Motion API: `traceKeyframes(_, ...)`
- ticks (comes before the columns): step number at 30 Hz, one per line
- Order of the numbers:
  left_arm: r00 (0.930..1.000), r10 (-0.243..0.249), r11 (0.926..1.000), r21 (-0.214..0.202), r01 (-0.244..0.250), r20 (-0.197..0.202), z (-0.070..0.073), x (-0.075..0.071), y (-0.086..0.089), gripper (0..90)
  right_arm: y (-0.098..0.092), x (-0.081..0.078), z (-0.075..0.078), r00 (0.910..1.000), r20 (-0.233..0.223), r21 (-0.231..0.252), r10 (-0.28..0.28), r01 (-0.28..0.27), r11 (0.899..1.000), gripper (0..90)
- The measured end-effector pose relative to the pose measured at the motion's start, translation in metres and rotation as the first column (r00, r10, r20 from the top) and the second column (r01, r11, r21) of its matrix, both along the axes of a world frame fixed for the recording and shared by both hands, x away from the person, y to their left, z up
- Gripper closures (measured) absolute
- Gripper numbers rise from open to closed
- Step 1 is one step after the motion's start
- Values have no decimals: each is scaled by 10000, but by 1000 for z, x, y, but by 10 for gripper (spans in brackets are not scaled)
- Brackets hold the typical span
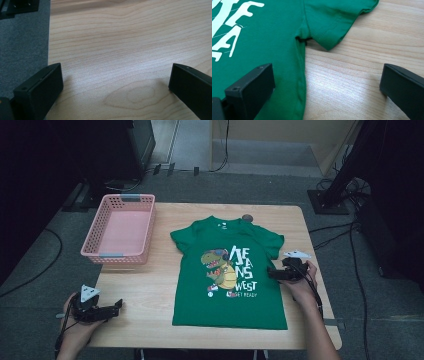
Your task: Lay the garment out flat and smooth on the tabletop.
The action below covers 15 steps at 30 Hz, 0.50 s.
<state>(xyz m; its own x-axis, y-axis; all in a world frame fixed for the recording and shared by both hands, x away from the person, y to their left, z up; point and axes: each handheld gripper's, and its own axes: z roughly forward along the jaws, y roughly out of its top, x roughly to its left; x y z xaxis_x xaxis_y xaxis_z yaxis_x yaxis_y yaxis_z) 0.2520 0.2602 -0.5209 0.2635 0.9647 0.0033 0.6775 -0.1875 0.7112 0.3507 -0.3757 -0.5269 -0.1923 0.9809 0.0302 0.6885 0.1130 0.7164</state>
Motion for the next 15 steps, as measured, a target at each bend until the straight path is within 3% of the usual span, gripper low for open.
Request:
traceKeyframes(10,9999,168,9999,10,-168,-22,0,1,-1,0,0,0,0,9999,13,1,111,-111,9999,0)
traceKeyframes(15,9997,236,9997,-6,-236,-4,0,2,-1,0,5,-1,3,9993,246,-257,299,-293,9992,0)
